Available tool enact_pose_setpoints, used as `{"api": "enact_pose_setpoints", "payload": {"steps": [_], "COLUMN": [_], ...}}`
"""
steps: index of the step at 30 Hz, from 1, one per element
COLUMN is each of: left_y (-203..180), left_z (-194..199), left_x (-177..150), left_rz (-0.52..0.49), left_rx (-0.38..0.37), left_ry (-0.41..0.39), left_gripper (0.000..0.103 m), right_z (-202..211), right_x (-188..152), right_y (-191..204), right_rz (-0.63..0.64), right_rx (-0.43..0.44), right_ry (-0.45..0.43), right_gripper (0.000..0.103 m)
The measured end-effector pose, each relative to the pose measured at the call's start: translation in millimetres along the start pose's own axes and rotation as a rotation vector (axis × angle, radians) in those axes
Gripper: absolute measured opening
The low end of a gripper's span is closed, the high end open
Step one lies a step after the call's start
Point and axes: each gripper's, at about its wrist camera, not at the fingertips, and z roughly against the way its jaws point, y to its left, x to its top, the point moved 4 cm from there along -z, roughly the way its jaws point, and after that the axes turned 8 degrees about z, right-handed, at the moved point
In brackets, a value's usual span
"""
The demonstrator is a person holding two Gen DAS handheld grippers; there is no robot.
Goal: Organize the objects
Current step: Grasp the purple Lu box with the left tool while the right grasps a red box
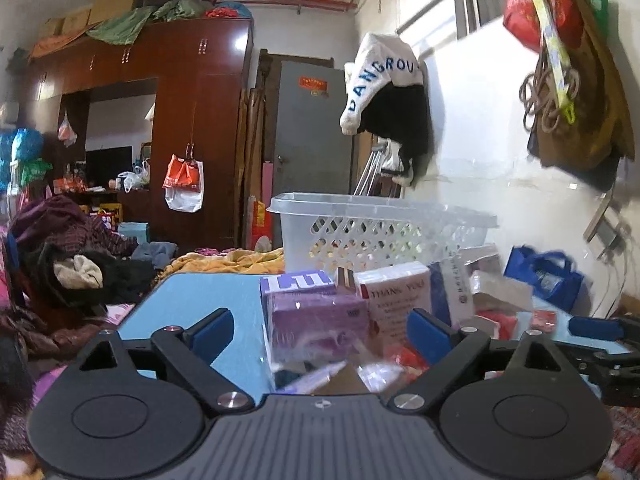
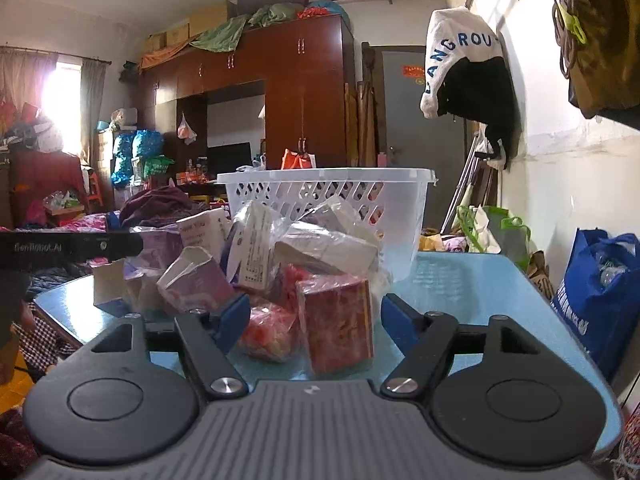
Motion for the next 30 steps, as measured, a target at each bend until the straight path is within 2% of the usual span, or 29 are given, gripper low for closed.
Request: {"api": "enact_pose_setpoints", "payload": {"steps": [9, 12, 17, 18, 20, 21, 30], "left_y": [1, 4, 4, 4, 5, 6, 8], "left_z": [-21, -23, -24, -25, -27, -28, -16], "left_x": [-2, -3, -2, -2, -1, -1, 1], "left_rz": [0.007, 0.030, 0.021, 0.027, 0.039, 0.041, 0.046], "left_rx": [0.032, 0.007, 0.000, -0.004, -0.017, -0.020, -0.047], "left_ry": [0.073, 0.092, 0.095, 0.099, 0.111, 0.113, 0.072], "left_gripper": [0.095, 0.087, 0.082, 0.077, 0.070, 0.069, 0.066], "right_z": [-4, -9, -14, -15, -15, -14, -4], "right_x": [-6, -6, -8, -8, -9, -9, -6], "right_y": [-8, -9, -11, -11, -11, -11, -14], "right_rz": [-0.005, 0.000, 0.004, 0.006, 0.009, 0.010, 0.029], "right_rx": [0.014, 0.022, 0.043, 0.044, 0.047, 0.049, 0.025], "right_ry": [0.031, 0.044, 0.062, 0.064, 0.068, 0.073, 0.033], "right_gripper": [0.072, 0.072, 0.072, 0.072, 0.061, 0.050, 0.049]}}
